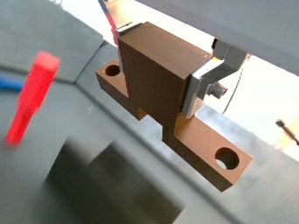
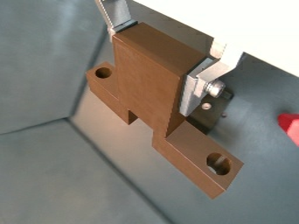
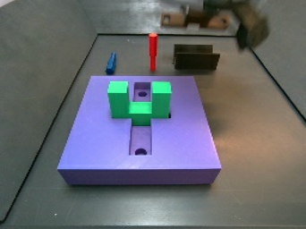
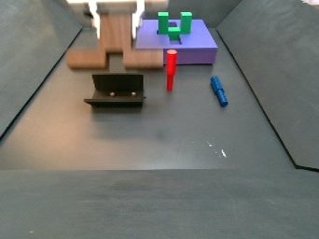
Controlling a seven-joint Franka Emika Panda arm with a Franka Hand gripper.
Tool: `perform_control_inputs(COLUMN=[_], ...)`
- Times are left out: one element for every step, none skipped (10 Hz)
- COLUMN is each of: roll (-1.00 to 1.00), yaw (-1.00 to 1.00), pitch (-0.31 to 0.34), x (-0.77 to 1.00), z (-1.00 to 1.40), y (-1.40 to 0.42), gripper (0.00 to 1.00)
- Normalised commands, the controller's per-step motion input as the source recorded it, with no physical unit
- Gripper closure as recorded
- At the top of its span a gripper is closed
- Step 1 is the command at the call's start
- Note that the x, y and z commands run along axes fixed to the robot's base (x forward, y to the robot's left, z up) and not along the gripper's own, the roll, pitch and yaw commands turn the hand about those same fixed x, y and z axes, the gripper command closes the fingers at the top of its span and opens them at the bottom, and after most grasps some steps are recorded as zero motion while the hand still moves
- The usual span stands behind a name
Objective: Pick up the brown object. Move up. Place the brown object on the fixture. Regrasp the brown object. Move to above the board. Insert the brown object.
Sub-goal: Move to above the board.
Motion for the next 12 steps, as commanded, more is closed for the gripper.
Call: perform_control_inputs(roll=[0.01, 0.0, -0.01, -0.01, 0.0, 0.0, 0.0, -1.0, -1.0, -1.0, -1.0, -1.0], yaw=[0.02, 0.02, 0.03, 0.03, 0.03, 0.04, 0.04, 0.01, 0.01, 0.02, 0.02, 0.03], pitch=[0.061, 0.057, 0.057, 0.062, 0.063, 0.073, 0.075, 0.087, 0.078, 0.059, 0.06, 0.059], x=[0.0, 0.0, 0.0, 0.01, 0.02, 0.05, 0.05, -0.84, -0.86, -0.92, -0.92, -0.91], z=[1.4, 1.4, 1.4, 0.83, 0.57, 0.22, 0.18, 0.27, 0.26, 0.26, 0.25, 0.25], y=[-0.03, -0.03, -0.02, -0.03, -0.03, -0.02, -0.02, -1.4, -1.4, -1.4, -1.4, -1.4], gripper=[1.0, 1.0, 1.0, 1.0, 1.0, 1.0, 1.0, 1.0, 1.0, 1.0, 1.0, 1.0])
